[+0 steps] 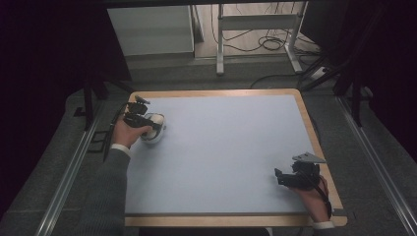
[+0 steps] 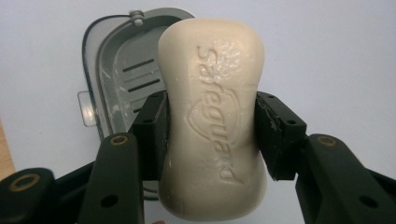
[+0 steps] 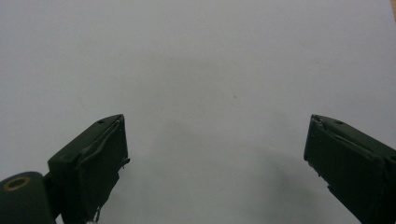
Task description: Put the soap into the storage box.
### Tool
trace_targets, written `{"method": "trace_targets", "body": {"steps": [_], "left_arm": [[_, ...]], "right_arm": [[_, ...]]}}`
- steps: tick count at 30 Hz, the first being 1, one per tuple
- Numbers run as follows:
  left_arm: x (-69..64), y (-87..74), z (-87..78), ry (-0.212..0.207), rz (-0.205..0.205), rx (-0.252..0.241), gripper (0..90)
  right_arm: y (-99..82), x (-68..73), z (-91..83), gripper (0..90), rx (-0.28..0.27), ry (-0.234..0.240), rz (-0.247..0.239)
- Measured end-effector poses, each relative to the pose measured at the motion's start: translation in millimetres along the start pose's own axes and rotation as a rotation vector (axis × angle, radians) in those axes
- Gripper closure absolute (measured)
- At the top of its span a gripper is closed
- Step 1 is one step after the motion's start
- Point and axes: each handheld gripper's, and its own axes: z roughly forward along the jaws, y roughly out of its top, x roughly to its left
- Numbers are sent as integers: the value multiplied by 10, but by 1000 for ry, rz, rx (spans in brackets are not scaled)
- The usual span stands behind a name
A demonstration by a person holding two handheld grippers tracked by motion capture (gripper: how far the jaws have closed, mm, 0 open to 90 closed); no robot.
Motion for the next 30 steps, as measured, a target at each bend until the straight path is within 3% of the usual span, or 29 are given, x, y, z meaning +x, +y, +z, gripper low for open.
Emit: {"method": "trace_targets", "body": {"steps": [11,16,19,23,25,30], "left_arm": [[68,1,153,14,-33,15,491],[27,-14,175,17,-23,6,485],[-2,-19,150,7,-25,-23,399],[-108,-48,36,-13,23,-45,336],[-128,-64,5,-14,28,-56,321],[-247,-227,-179,-33,67,-115,302]], "right_arm": [[-3,1,1,61,3,0,0],[-8,-2,12,61,3,-2,-1],[-8,4,14,61,4,-1,-3],[-8,7,12,61,3,-2,-3],[-8,9,12,61,3,-2,-3],[-3,24,6,61,0,0,-8]]}}
